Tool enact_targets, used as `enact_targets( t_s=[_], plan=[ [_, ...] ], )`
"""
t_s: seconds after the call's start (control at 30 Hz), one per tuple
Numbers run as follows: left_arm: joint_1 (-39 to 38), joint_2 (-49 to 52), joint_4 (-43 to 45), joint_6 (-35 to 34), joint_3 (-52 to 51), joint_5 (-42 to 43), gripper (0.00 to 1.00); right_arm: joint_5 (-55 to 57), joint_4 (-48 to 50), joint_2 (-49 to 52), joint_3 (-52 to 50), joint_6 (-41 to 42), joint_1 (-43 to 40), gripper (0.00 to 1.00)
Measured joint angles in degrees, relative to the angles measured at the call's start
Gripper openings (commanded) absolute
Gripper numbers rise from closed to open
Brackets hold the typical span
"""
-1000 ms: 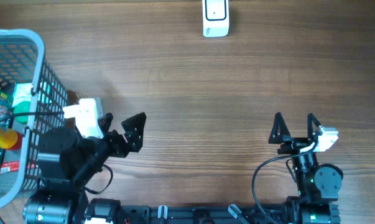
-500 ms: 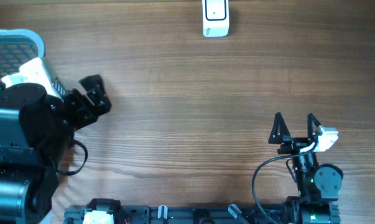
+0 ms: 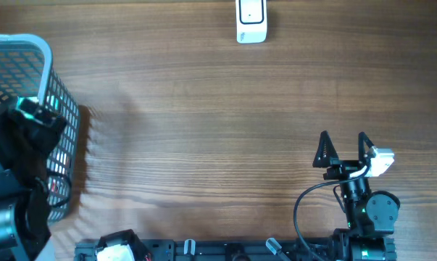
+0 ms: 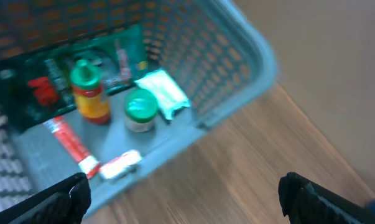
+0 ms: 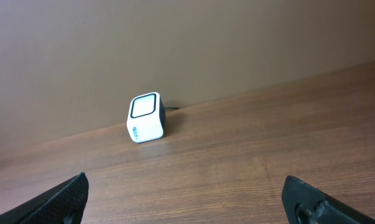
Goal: Scan the item barcode
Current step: 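Reach the left gripper into the basket and grasp the orange sauce bottle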
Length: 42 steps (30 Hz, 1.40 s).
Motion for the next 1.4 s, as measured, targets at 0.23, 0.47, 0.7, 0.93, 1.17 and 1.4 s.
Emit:
enact_targets(
  t_s=[0.23,0.47,0.7,0.93,1.17,1.4],
  plan=[
    [13.0,1.3,-3.2,-1.8,0.0,0.9,1.00,0.0,0.0,0.0,0.0,0.0,0.0,1.00],
    [17.2,5.7,-6.3,-2.9,0.0,1.6,1.00,0.0,0.0,0.0,0.0,0.0,0.0,1.00],
    [21.3,6.3,-6.9,-4.4,0.0,1.8,1.00,0.0,0.0,0.0,0.0,0.0,0.0,1.00],
    [23.9,7.8,-7.3,-6.6,0.0,1.8,1.00,0.0,0.0,0.0,0.0,0.0,0.0,1.00],
    [27.3,12.2,-7.5,-8.8,0.0,1.8,1.00,0.0,0.0,0.0,0.0,0.0,0.0,1.00],
    [30.6,21.8,-3.1,-9.9,0.0,1.8,1.00,0.0,0.0,0.0,0.0,0.0,0.0,1.00]
  ],
)
